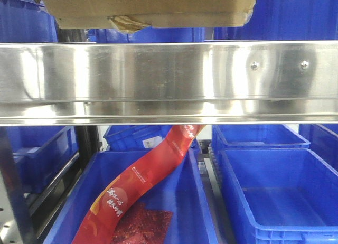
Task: Stack two boxes on right shelf middle
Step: 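Lower the held boxes onto the middle shelf with both grippers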
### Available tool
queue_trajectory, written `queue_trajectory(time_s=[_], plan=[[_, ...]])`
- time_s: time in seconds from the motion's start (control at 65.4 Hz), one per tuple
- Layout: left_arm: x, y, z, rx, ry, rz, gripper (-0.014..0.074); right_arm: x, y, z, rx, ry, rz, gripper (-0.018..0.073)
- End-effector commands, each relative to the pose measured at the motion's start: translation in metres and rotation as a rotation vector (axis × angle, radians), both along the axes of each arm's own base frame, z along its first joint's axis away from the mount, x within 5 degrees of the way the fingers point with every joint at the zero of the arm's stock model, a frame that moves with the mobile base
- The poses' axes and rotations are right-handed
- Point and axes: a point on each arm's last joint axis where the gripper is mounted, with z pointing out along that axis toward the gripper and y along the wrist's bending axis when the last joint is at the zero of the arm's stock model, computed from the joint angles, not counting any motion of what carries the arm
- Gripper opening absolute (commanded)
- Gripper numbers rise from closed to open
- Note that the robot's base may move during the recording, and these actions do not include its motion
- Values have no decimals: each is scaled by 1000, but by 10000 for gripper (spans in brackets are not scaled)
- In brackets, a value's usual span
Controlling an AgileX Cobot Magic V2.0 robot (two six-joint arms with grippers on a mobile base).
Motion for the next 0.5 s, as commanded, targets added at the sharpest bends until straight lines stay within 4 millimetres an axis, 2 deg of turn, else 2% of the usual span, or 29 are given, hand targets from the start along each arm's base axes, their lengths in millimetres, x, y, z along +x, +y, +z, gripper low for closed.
queue_trajectory(time_s=[0.0, 0.489], plan=[[-3, 1, 11, 4, -60, -11, -111, -4, -1, 16, 18, -94, 20, -151], [-3, 1, 11, 4, -60, -11, -111, -3, 1, 19, 27, -133, 37, -151]])
